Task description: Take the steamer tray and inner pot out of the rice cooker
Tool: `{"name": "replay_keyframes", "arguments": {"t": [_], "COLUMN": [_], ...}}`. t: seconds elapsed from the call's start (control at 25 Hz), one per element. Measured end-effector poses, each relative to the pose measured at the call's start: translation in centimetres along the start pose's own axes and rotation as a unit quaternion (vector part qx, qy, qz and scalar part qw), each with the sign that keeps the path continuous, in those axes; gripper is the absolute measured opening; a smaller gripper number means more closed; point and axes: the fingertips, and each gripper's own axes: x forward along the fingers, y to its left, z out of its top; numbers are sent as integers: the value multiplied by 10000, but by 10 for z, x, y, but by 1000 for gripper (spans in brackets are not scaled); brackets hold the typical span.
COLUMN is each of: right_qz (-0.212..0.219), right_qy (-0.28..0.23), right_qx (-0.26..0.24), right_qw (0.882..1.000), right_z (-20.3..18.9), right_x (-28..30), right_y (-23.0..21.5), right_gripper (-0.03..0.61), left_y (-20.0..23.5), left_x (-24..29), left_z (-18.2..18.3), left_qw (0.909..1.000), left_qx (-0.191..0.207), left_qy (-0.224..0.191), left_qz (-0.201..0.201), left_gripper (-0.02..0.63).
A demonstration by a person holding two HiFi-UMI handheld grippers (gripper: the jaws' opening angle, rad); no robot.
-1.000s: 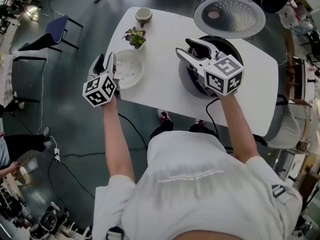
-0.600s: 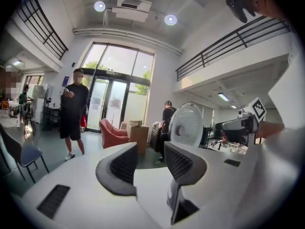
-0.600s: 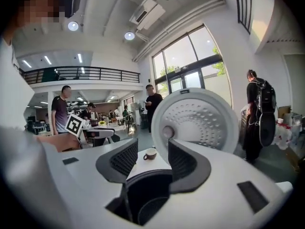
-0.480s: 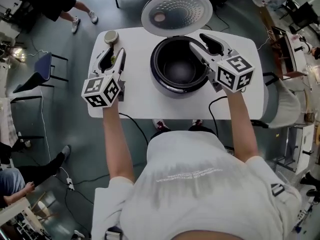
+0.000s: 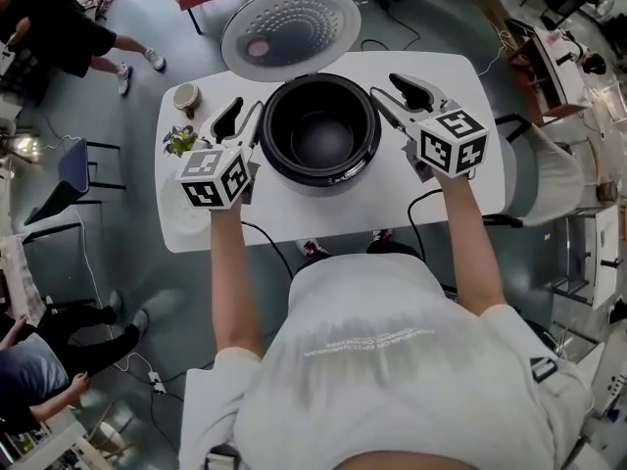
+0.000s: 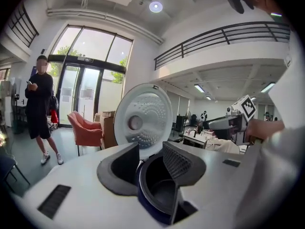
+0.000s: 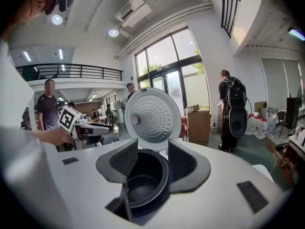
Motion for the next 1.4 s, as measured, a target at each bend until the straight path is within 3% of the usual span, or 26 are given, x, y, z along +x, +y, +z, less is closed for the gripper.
{"name": "replay_keyframes", "arguments": {"t": [0.28,0.56,1.0,1.24,1.4], "right_qz": [57,209,148,69,25], "right_qy": [542,1069,1677,1736,1643], "right_qx": [281,453,520,299,436], "right_qw": [9981,9930,9844,9843,9855], "right_z": [-45,-86,-127,-130,-128], "right_x": [12,31,45,52,51], "right_y": [-10,-10,-15,-18,-19], "right_gripper": [204,204,203,170,155], "left_y": [-10,-2,-11,-11,-12], "left_x": [23,25,28,29,29], "left_z": [-54,-96,-122,-122,-122], "left_qw": [9948,9869,9806,9803,9794], "left_qx": [102,21,-25,-32,-75], "left_qy": [1012,1603,1945,1937,1973], "left_qz": [-38,164,225,380,421], "left_gripper": [167,167,169,170,170]}}
